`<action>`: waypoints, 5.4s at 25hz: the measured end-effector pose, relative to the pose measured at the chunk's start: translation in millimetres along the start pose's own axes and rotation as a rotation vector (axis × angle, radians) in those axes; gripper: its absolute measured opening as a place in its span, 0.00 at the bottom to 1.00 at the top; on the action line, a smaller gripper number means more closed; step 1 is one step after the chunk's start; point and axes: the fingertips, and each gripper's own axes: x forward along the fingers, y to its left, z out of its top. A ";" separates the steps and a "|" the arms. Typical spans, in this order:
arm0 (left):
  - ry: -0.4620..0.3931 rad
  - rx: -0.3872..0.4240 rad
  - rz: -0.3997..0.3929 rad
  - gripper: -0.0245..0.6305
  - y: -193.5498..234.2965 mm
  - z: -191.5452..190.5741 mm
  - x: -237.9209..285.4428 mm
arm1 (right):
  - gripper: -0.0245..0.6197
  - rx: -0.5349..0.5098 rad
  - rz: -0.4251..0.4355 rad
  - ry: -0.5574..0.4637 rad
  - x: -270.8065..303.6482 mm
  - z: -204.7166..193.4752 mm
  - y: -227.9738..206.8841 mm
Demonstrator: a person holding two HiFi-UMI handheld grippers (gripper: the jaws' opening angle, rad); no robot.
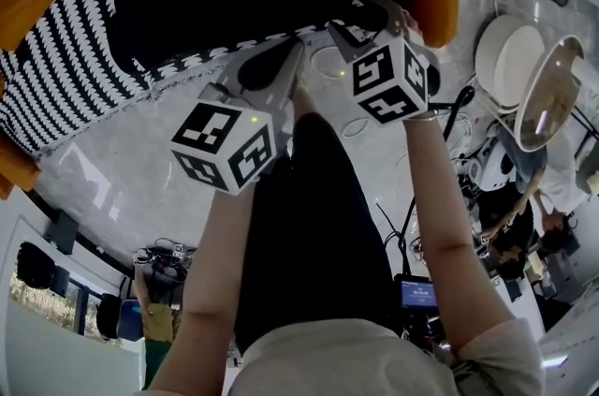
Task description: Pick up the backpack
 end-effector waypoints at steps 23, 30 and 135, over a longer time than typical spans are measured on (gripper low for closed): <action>-0.015 -0.016 0.017 0.05 5.9 -9.0 -10.9 | 0.16 -0.141 0.039 0.109 32.2 -33.5 28.2; -0.005 -0.002 0.024 0.05 0.6 -5.2 -25.4 | 0.11 0.046 0.188 0.045 11.1 -8.4 41.7; -0.700 0.397 0.113 0.05 -236.2 272.5 -389.0 | 0.11 0.407 0.423 -1.188 -528.6 350.1 85.4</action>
